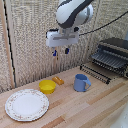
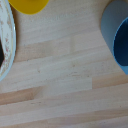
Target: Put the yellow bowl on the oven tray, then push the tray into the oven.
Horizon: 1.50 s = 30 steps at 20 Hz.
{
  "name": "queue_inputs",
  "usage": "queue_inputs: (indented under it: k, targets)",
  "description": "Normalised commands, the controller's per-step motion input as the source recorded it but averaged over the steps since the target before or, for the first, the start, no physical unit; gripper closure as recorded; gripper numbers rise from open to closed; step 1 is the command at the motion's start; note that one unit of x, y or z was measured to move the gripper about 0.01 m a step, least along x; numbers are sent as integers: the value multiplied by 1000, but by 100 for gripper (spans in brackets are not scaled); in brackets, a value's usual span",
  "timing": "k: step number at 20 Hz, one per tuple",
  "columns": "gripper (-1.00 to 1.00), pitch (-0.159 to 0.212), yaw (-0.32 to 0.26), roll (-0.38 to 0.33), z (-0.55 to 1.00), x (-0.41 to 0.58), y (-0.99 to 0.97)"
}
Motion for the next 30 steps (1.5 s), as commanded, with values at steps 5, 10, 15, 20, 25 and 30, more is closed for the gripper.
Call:
queue_inputs:
  k: [5,10,15,20,25,30]
  targets:
    - [-100,52,-12,-32,-519,281,184]
    - [-100,75,8,-37,-582,239,227]
    - [-100,94,27,-35,-538,162,198]
    - [-100,32,57,-66,-472,237,123]
    - [-100,0,52,-64,-385,370,133]
    - [-100,0,7,-74,-371,327,151]
